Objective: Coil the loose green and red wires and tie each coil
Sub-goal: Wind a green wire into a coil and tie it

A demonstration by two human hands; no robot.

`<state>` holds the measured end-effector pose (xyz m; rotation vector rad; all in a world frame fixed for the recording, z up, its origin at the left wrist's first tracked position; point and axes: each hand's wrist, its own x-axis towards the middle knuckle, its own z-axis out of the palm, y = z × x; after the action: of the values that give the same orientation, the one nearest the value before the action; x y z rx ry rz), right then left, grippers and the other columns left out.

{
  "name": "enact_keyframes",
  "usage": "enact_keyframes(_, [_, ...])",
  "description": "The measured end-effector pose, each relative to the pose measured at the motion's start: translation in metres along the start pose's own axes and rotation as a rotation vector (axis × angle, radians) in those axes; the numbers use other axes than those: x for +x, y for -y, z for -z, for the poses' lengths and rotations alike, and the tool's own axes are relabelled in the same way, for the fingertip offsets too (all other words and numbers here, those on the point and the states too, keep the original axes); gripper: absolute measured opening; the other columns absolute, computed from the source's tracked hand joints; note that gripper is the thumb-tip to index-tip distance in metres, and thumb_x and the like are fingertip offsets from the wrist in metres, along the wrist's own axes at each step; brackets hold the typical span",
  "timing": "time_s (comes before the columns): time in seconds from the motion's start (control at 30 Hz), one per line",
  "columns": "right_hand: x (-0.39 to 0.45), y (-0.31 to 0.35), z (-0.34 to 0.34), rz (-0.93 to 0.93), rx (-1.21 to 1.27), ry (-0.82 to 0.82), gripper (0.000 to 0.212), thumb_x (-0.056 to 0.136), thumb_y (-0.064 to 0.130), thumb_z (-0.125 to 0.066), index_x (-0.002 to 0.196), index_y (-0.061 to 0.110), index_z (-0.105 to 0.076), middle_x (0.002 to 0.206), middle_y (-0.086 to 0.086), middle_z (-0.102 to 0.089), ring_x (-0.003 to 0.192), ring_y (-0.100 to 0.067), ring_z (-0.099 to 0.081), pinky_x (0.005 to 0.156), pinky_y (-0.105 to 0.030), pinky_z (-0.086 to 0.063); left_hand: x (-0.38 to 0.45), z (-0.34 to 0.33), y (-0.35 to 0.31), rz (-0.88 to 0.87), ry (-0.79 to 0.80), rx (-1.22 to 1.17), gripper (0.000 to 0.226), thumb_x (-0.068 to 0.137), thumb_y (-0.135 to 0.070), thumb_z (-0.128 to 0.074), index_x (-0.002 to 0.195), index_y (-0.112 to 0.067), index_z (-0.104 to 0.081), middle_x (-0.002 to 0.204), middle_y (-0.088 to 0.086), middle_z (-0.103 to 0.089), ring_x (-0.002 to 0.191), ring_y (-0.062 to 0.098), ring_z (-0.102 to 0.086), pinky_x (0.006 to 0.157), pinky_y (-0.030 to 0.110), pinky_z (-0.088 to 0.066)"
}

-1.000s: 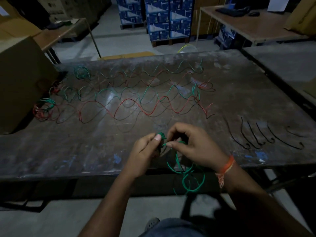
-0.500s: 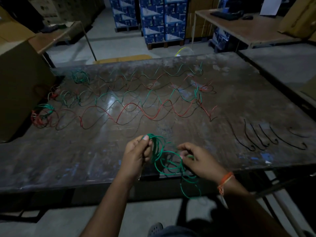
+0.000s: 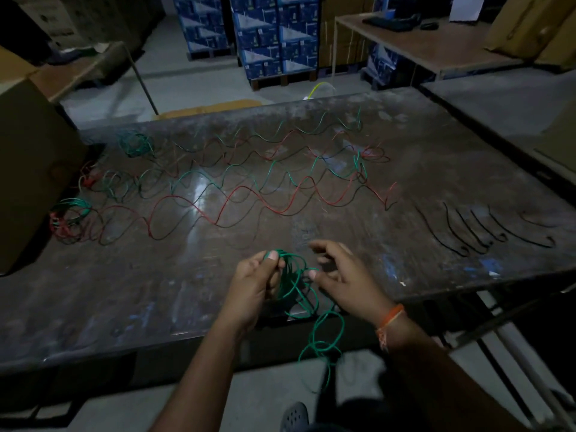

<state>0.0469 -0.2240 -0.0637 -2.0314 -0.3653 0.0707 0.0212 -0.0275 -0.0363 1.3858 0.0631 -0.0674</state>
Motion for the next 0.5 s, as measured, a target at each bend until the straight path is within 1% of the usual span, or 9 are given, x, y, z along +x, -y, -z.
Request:
enact_keyframes(0.03, [0.000, 0.006, -0.002, -0.019, 0.032, 0.041, 0.031, 0.095, 0.015, -0.068, 0.122, 0.030, -0.062, 0.116, 0.008, -0.065, 0.094, 0.001, -0.065, 0.078, -0.022, -0.056, -0.002, -0.002, -0.001, -0.006, 0.000, -0.006, 0.028, 0.106, -0.019, -0.044, 0.081, -0.011, -0.053, 0.050, -0.005, -0.029, 0.040, 0.005, -0.019, 0.038, 0.014, -0.017])
enact_keyframes(0.07, [-0.001, 0.008, -0.004, -0.041, 0.076, 0.091, 0.025, 0.097, 0.009, -0.064, 0.116, 0.025, -0.066, 0.105, 0.004, -0.071, 0.080, 0.001, -0.066, 0.070, -0.022, -0.055, -0.005, -0.002, -0.003, -0.016, -0.027, -0.014, 0.028, 0.106, -0.019, -0.044, 0.081, -0.011, -0.053, 0.049, -0.005, -0.030, 0.039, 0.005, -0.020, 0.037, 0.014, -0.018])
enact_keyframes(0.1, [-0.004, 0.010, -0.006, -0.053, 0.117, 0.111, 0.022, 0.099, 0.005, -0.060, 0.110, 0.021, -0.069, 0.092, 0.002, -0.073, 0.067, 0.003, -0.064, 0.062, -0.019, -0.052, -0.007, -0.001, -0.005, -0.028, -0.076, -0.025, 0.028, 0.106, -0.018, -0.043, 0.081, -0.011, -0.053, 0.049, -0.005, -0.031, 0.039, 0.004, -0.021, 0.037, 0.014, -0.019])
enact_keyframes(0.17, [-0.011, 0.011, -0.004, -0.062, 0.186, 0.025, 0.021, 0.101, 0.001, -0.056, 0.103, 0.014, -0.071, 0.074, 0.002, -0.067, 0.054, 0.005, -0.056, 0.053, -0.012, -0.043, -0.011, 0.005, -0.008, -0.059, -0.203, -0.054, 0.029, 0.107, -0.017, -0.043, 0.079, -0.012, -0.052, 0.050, -0.006, -0.035, 0.038, 0.004, -0.024, 0.036, 0.014, -0.022])
enact_keyframes(0.23, [-0.020, 0.003, 0.004, -0.104, 0.276, -0.121, 0.020, 0.101, 0.001, -0.054, 0.099, 0.010, -0.071, 0.068, 0.003, -0.062, 0.051, 0.005, -0.053, 0.054, -0.013, -0.042, -0.013, 0.016, -0.007, -0.085, -0.338, -0.118, 0.030, 0.107, -0.018, -0.043, 0.079, -0.016, -0.051, 0.051, -0.007, -0.037, 0.039, 0.004, -0.026, 0.037, 0.015, -0.021])
enact_keyframes(0.3, [-0.031, -0.012, 0.013, -0.161, 0.280, -0.231, 0.023, 0.101, 0.005, -0.054, 0.093, 0.018, -0.071, 0.067, 0.004, -0.063, 0.052, 0.001, -0.052, 0.054, -0.020, -0.041, -0.017, 0.026, -0.002, -0.099, -0.462, -0.211, 0.030, 0.108, -0.019, -0.041, 0.079, -0.017, -0.050, 0.049, -0.008, -0.037, 0.037, 0.004, -0.026, 0.037, 0.013, -0.019])
enact_keyframes(0.37, [-0.045, -0.027, 0.021, -0.249, 0.341, -0.283, 0.025, 0.102, 0.005, -0.052, 0.088, 0.019, -0.068, 0.065, 0.001, -0.062, 0.051, -0.008, -0.050, 0.049, -0.022, -0.038, -0.023, 0.026, 0.005, -0.101, -0.570, -0.274, 0.031, 0.108, -0.019, -0.040, 0.078, -0.017, -0.049, 0.046, -0.009, -0.037, 0.035, 0.003, -0.026, 0.037, 0.012, -0.019])
enact_keyframes(0.5, [-0.094, -0.052, 0.041, -0.389, 0.397, -0.385, 0.022, 0.101, 0.004, -0.052, 0.087, 0.013, -0.066, 0.065, -0.003, -0.060, 0.050, -0.012, -0.048, 0.042, -0.018, -0.036, -0.043, 0.004, 0.022, -0.118, -0.730, -0.333, 0.034, 0.108, -0.017, -0.037, 0.075, -0.019, -0.045, 0.042, -0.011, -0.037, 0.032, 0.002, -0.027, 0.036, 0.010, -0.019])
